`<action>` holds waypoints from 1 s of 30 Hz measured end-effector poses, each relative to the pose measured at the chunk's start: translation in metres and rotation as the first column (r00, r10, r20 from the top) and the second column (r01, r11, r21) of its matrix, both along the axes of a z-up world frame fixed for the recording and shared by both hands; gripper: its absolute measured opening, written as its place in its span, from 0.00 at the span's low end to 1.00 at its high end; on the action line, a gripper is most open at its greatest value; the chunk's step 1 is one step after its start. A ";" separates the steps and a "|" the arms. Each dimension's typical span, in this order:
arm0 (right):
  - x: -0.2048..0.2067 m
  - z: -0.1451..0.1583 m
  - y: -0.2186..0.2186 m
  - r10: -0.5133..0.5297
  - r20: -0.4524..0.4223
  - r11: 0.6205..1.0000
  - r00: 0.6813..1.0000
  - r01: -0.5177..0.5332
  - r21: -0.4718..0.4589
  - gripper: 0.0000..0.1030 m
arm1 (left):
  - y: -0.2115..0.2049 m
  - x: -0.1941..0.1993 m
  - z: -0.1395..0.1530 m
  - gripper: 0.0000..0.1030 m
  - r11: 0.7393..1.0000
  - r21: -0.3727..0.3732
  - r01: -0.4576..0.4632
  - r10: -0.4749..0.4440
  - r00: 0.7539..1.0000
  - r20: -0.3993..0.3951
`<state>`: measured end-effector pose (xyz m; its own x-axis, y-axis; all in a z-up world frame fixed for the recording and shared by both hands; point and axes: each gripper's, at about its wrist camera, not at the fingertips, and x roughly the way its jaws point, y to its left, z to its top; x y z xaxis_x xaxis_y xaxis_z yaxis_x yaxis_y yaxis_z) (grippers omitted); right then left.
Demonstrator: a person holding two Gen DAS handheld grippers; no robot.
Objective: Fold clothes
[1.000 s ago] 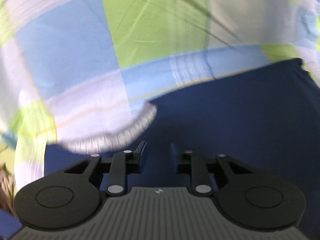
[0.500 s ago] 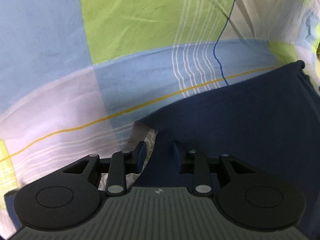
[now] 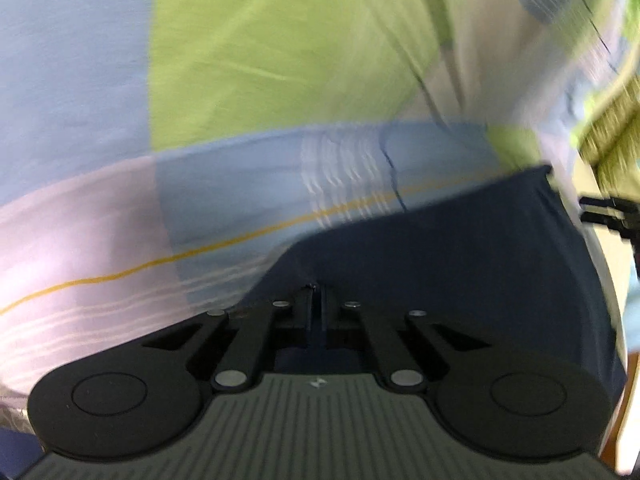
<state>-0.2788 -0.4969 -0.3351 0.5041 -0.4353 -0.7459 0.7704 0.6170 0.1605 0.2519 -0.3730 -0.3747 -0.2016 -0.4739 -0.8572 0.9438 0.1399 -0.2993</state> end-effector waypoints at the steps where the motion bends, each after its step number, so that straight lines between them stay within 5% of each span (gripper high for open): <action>1: -0.001 0.000 -0.004 0.001 0.011 1.000 1.000 -0.001 -0.004 0.55 | -0.001 0.001 -0.001 0.00 1.000 0.002 -0.011 0.011 1.000 0.015; 4: -0.005 -0.001 -0.019 -0.004 0.030 1.000 1.000 0.004 0.002 0.30 | -0.002 -0.003 -0.005 0.00 1.000 0.020 -0.011 0.010 0.999 0.041; 11: -0.008 -0.022 -0.064 -0.053 0.016 0.998 0.998 0.053 0.047 0.38 | -0.004 -0.012 -0.013 0.00 1.000 0.018 -0.013 0.012 0.999 0.040; 15: -0.002 -0.025 -0.078 -0.033 0.089 0.998 0.995 0.029 0.047 0.37 | 0.000 -0.009 -0.014 0.00 0.999 -0.006 -0.045 0.045 0.999 0.020; 17: 0.007 -0.031 -0.083 0.004 0.122 0.997 0.993 -0.013 0.077 0.14 | 0.003 -0.007 -0.012 0.00 0.997 -0.024 -0.074 0.074 0.997 0.009; 20: 0.014 -0.034 -0.083 0.031 0.121 0.996 0.992 -0.040 0.075 0.01 | 0.006 -0.007 -0.005 0.00 0.993 -0.064 -0.100 0.100 0.995 0.001; 25: 0.008 -0.017 -0.077 -0.016 0.208 1.000 0.978 0.016 0.004 0.00 | 0.004 0.005 0.009 0.00 0.977 -0.136 -0.164 0.160 0.986 -0.040; 30: 0.008 -0.020 -0.101 -0.113 0.208 0.993 0.972 0.117 -0.008 0.00 | -0.005 0.014 -0.012 0.00 0.974 -0.107 -0.200 0.196 0.980 -0.045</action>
